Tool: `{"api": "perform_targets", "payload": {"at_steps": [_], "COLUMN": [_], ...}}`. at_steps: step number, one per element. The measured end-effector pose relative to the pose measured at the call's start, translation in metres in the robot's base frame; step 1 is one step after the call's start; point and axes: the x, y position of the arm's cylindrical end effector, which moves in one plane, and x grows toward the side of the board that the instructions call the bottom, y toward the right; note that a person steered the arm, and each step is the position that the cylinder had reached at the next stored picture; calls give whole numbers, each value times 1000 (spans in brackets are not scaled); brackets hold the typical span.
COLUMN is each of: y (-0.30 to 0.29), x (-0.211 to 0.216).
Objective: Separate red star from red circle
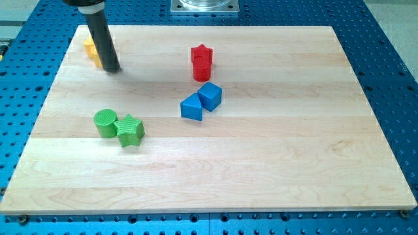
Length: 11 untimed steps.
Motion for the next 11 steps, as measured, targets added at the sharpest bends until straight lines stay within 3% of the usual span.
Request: {"api": "perform_targets", "payload": {"at_steps": [2, 3, 4, 5, 6, 7, 8, 9, 10, 11], "y": [-22, 41, 200, 283, 271, 216, 119, 138, 218, 234], "x": [-25, -34, -54, -44, 32, 21, -8, 22, 33, 5]}}
